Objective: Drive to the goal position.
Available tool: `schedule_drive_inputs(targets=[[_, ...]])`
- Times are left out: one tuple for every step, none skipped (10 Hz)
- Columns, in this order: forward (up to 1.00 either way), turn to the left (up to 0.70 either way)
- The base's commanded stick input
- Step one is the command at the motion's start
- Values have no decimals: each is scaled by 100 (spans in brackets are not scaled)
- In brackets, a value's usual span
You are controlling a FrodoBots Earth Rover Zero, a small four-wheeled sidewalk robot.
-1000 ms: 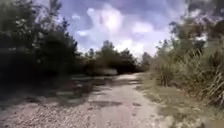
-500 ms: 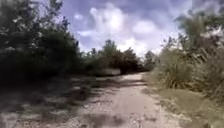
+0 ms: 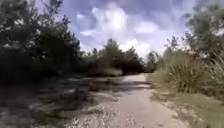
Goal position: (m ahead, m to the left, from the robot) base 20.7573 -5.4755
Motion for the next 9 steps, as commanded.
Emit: schedule_drive_inputs(targets=[[100,-26],[100,-39],[100,-40],[100,-40],[100,-40],[100,-40],[100,-40],[100,-40],[100,-37]])
